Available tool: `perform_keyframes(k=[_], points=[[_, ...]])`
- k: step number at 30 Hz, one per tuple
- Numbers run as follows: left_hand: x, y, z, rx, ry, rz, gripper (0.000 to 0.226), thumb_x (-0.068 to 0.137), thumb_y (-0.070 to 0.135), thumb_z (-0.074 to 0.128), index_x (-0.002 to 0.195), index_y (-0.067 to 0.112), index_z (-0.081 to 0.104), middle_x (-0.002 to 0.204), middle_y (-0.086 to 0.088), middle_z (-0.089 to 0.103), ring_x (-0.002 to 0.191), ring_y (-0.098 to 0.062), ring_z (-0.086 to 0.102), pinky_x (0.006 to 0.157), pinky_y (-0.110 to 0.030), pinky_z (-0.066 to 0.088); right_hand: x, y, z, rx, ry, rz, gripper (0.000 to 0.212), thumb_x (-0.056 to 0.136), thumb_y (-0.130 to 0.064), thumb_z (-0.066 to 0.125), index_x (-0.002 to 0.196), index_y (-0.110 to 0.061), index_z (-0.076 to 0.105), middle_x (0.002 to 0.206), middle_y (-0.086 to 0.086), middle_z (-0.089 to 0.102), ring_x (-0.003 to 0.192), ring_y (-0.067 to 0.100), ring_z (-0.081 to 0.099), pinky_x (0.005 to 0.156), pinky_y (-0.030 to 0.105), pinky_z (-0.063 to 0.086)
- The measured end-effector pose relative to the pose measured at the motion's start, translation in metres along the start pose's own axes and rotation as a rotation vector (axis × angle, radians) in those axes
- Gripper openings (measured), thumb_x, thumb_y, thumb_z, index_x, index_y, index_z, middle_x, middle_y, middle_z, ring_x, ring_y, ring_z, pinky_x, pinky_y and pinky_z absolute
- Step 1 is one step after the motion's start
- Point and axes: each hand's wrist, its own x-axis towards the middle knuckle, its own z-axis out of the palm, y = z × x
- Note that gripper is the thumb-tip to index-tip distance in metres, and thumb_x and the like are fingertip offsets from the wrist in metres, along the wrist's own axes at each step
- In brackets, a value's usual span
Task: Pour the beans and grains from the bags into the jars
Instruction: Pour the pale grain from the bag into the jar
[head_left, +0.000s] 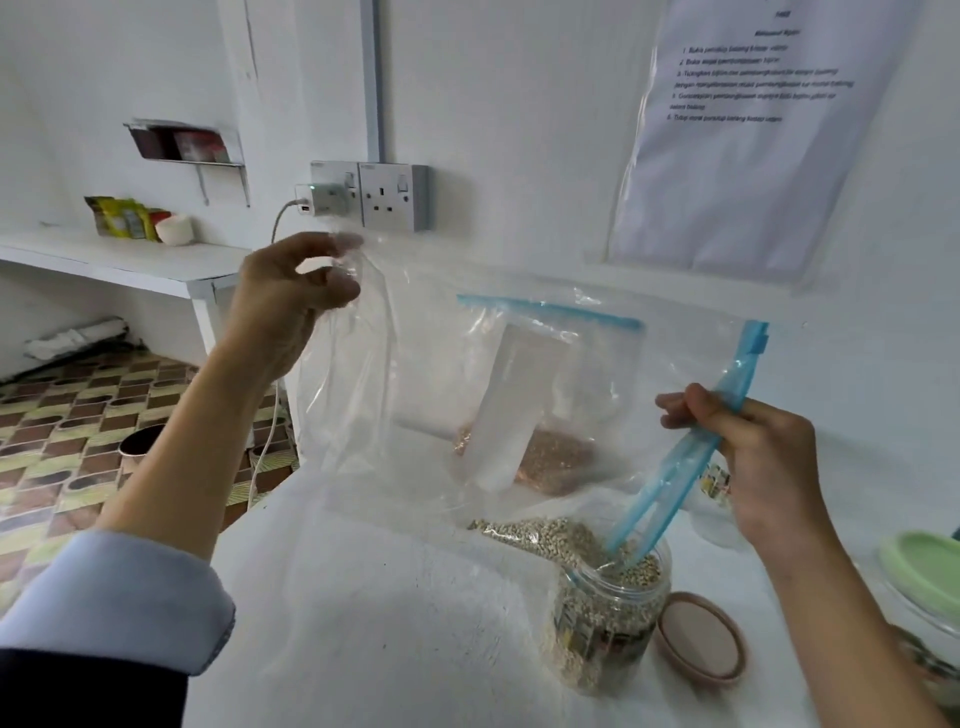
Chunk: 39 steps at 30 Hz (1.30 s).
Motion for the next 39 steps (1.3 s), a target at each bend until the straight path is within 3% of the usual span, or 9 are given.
perform_keyframes(k=[3,8,13,15,20,26,30,35,39], points=[[0.001,-0.007,-0.005,-0.046,0.098,-0.066,0.034,0.078,-0.017,0.059,0.097,0.011,0.055,0.101,-0.003,0.059,0.078,-0.011,0.063,0.074,-0.018,0.055,0.0,0.001,-0.001,0.015,0.003,-0.007,0.026,0.064,-0.041,0.072,0.063,-0.015,0.075,0.083,0.011,0.074,0.079,0.019,0.069,0.086,0.031,0.05],[-0.004,-0.02,-0.014,0.331,0.041,-0.022,0.003,0.08,0.014,0.069,0.078,0.016,0.07,0.078,0.01,0.073,0.09,-0.006,0.069,0.087,-0.024,0.054,0.001,0.004,0.0,0.036,0.023,-0.005,0.027,0.063,-0.039,0.072,0.063,-0.012,0.073,0.083,0.01,0.074,0.08,0.019,0.068,0.082,0.024,0.052],[-0.008,-0.025,0.006,0.458,0.099,0.065,0.024,0.1,0.006,0.038,0.084,0.015,0.053,0.052,0.007,0.05,0.045,-0.008,0.047,0.046,-0.021,0.044,0.005,0.014,0.004,0.077,0.088,0.015,0.019,0.078,-0.023,0.071,0.061,-0.015,0.075,0.08,0.005,0.075,0.072,0.017,0.066,0.085,0.03,0.049],[-0.009,-0.025,0.011,0.474,-0.006,0.023,0.018,0.098,-0.002,0.038,0.103,0.013,0.048,0.07,0.006,0.042,0.059,-0.007,0.039,0.054,-0.02,0.036,0.007,0.017,0.004,0.096,0.116,0.029,0.022,0.082,-0.018,0.069,0.061,-0.016,0.074,0.078,0.002,0.075,0.07,0.016,0.066,0.086,0.033,0.048],[-0.008,-0.023,0.005,0.567,-0.213,-0.123,0.07,0.081,-0.022,0.047,0.138,0.009,0.023,0.101,0.008,0.041,0.084,-0.006,0.046,0.068,-0.016,0.044,0.005,0.02,0.003,0.123,0.143,0.052,0.014,0.069,-0.028,0.073,0.063,-0.016,0.076,0.076,0.001,0.075,0.069,0.016,0.065,0.084,0.032,0.048],[-0.015,-0.032,0.007,0.522,0.116,-0.03,0.024,0.073,-0.002,0.076,0.09,-0.01,0.061,0.09,-0.01,0.071,0.08,-0.012,0.069,0.074,-0.022,0.058,0.002,0.02,0.002,0.144,0.193,0.068,0.022,0.085,-0.011,0.067,0.063,-0.01,0.07,0.076,0.001,0.075,0.065,0.013,0.066,0.082,0.033,0.048],[-0.019,-0.044,0.011,0.62,0.135,0.044,0.03,0.074,0.015,0.08,0.063,0.009,0.053,0.067,-0.006,0.067,0.066,-0.025,0.065,0.071,-0.041,0.052,0.0,0.021,0.001,0.144,0.199,0.073,0.012,0.083,-0.014,0.068,0.072,-0.009,0.068,0.076,0.0,0.074,0.067,0.013,0.066,0.083,0.034,0.049],[-0.015,-0.057,0.017,0.672,0.027,-0.039,0.029,0.096,0.026,0.054,0.077,0.019,0.034,0.062,-0.003,0.049,0.049,-0.025,0.049,0.056,-0.04,0.046,0.0,0.022,0.003,0.135,0.192,0.074,0.024,0.084,-0.012,0.067,0.062,-0.018,0.075,0.073,-0.001,0.074,0.065,0.013,0.066,0.082,0.034,0.05],[-0.02,-0.056,0.018,0.473,-0.175,-0.169,0.037,0.09,-0.002,0.056,0.104,0.014,0.026,0.087,0.003,0.033,0.074,-0.006,0.039,0.063,-0.016,0.041,-0.001,0.023,0.001,0.135,0.179,0.073,0.024,0.084,-0.012,0.067,0.062,-0.018,0.075,0.074,0.0,0.074,0.067,0.014,0.065,0.082,0.033,0.05]])
